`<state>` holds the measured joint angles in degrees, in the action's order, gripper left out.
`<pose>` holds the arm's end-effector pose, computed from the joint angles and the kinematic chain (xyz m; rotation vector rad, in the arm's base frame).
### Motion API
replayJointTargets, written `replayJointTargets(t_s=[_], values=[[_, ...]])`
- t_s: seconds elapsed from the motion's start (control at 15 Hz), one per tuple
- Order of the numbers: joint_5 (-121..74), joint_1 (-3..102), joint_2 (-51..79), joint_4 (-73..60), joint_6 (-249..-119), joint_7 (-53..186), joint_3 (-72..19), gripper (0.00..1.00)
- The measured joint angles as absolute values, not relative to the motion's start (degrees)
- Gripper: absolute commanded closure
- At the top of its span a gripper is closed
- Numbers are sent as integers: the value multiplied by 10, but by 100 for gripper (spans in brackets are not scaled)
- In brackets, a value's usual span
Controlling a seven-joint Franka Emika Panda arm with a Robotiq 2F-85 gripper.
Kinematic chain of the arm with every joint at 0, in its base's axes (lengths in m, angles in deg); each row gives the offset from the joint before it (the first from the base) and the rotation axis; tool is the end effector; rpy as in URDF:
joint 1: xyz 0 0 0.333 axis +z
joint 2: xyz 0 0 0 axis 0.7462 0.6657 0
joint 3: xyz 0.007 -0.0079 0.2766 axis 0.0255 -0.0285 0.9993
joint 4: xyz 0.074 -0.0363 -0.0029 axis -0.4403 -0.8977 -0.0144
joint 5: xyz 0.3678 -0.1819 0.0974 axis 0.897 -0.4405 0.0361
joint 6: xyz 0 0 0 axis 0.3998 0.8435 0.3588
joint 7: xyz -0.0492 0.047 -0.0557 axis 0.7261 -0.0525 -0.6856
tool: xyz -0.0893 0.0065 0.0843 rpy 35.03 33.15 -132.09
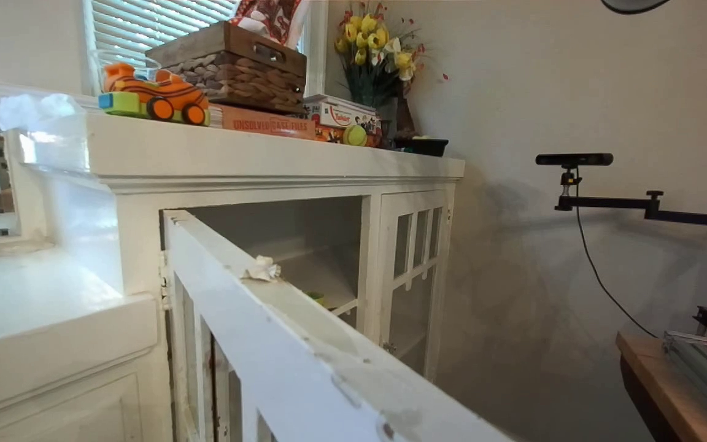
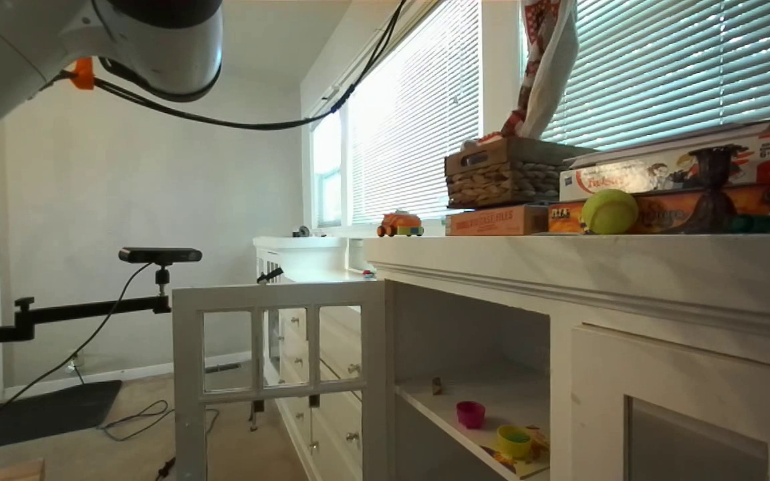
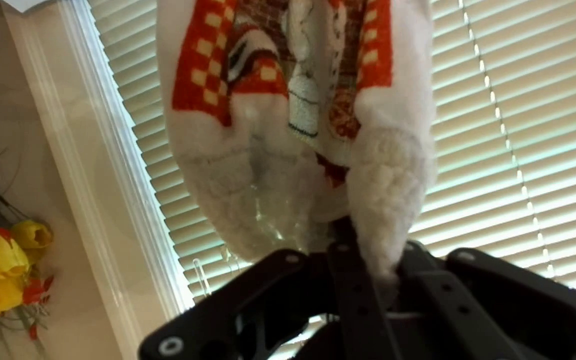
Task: Remove the cloth from the basket
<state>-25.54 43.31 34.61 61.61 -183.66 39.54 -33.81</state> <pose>0.6850 -0.1152 0.8295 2.3464 -0.8437 1.8934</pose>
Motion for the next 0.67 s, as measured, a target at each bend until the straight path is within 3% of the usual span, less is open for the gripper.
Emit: replayJointTargets(t_s=[0.67], values=[[-324, 429, 322, 617, -1897, 244, -427, 98]])
